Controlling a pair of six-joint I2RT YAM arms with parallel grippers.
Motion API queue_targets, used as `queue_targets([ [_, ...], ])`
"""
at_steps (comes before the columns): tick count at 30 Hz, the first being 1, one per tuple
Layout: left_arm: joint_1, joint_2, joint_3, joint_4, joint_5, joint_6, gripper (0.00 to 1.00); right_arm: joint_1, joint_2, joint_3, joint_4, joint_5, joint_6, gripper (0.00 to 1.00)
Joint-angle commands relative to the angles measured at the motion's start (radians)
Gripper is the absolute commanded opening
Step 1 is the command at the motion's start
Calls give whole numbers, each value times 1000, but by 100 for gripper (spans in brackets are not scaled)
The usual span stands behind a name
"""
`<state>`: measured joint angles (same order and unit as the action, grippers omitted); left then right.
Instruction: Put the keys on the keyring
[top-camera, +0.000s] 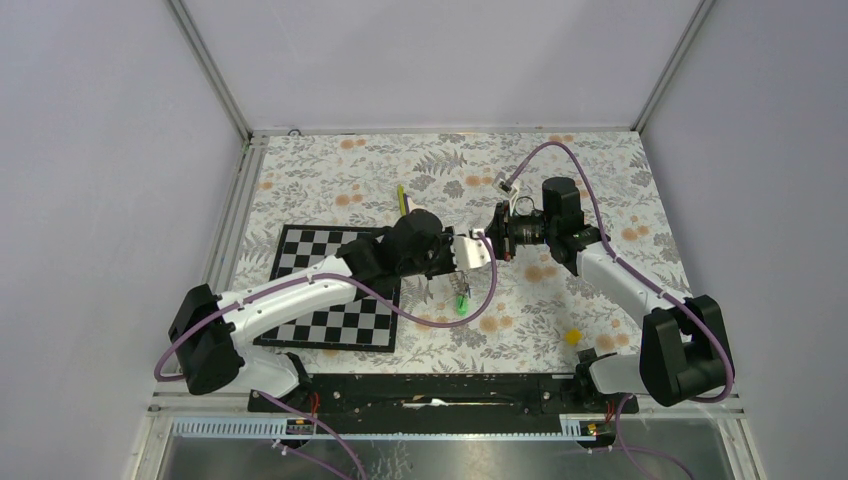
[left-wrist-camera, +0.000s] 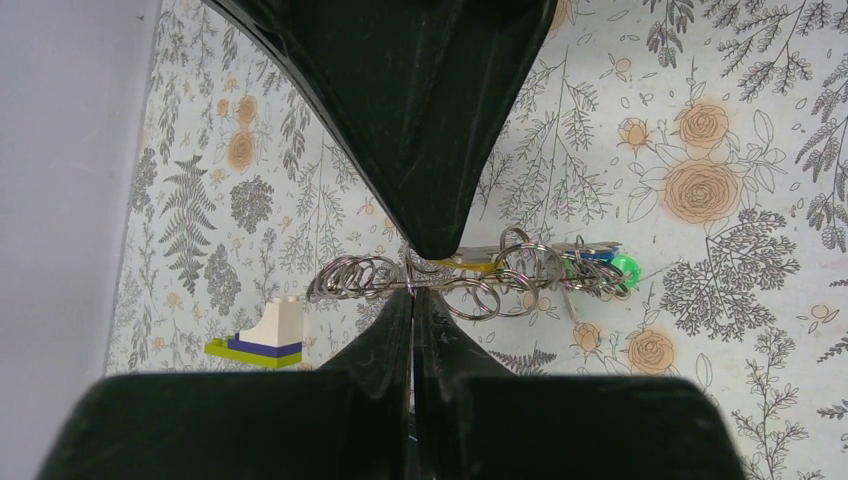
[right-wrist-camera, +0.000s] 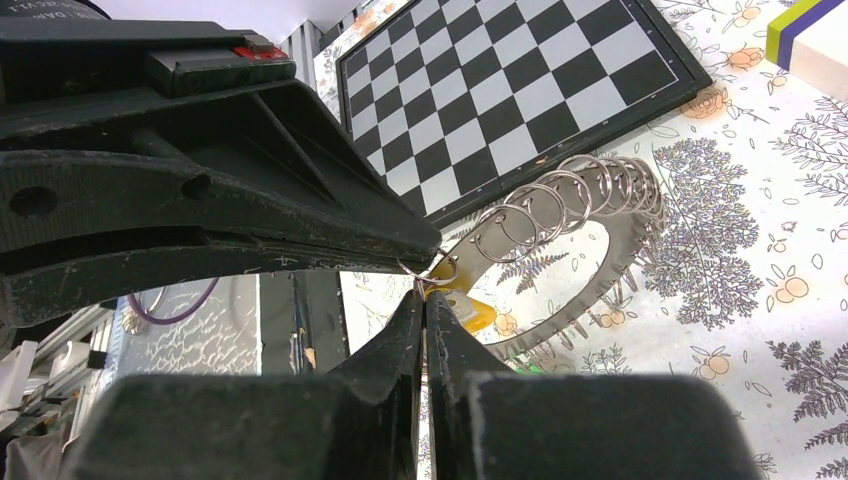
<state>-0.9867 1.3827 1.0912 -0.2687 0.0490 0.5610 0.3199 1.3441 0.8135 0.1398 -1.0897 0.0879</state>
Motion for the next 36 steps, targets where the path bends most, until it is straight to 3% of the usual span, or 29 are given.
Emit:
queue_targets([
  [1, -36, -31, 19, 53, 52, 25, 0, -17, 5, 34, 26, 97, 5, 0],
  [36, -87, 53, 80, 38, -13, -27, 0, 13, 5, 24, 59, 149, 64, 0],
])
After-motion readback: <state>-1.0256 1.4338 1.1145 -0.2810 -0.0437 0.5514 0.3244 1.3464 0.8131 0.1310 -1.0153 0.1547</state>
